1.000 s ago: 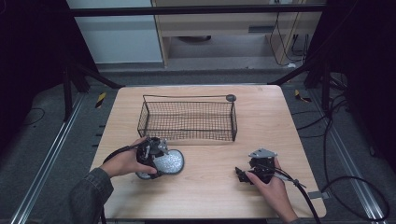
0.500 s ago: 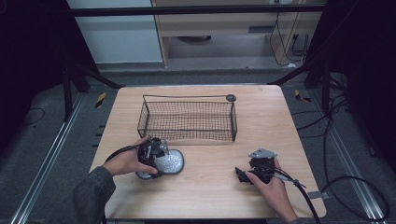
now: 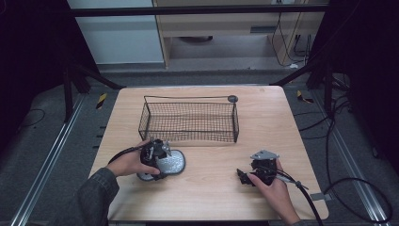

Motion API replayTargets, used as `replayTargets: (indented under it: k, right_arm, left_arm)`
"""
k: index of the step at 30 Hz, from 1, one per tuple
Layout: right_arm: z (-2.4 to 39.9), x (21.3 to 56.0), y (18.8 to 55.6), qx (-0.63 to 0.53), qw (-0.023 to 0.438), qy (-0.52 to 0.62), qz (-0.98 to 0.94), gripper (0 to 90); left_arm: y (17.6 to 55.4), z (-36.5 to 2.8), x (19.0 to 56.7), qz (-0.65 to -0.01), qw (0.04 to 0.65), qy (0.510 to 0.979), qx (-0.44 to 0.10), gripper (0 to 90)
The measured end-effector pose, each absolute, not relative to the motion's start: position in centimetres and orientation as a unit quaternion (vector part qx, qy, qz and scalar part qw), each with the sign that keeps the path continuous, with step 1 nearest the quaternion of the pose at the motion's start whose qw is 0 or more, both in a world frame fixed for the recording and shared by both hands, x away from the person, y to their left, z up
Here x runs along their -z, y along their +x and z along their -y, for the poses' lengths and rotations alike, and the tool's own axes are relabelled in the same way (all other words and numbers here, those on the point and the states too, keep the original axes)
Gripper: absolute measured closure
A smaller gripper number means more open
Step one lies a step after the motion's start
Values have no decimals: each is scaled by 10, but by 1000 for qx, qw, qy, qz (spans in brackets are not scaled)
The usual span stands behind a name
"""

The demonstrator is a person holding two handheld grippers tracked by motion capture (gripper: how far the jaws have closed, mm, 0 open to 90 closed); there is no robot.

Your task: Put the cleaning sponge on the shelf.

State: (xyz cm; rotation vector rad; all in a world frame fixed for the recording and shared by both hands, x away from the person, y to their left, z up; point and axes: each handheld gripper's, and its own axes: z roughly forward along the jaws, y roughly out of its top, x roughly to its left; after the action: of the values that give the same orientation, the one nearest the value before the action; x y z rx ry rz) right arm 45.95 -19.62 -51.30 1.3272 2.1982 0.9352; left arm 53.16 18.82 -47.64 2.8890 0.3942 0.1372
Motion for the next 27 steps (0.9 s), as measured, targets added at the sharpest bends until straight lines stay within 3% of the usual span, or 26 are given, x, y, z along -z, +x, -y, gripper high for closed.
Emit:
replayTargets:
  k: [16, 27]
  right_arm:
    - [196, 513, 460, -335, 205, 474, -788, 4]
    - [196, 513, 460, -335, 204, 475, -788, 4]
  left_arm:
    - [530, -192, 473, -145, 127, 980, -51, 114]
    - [521, -200, 455, -151, 144, 975, -76, 122]
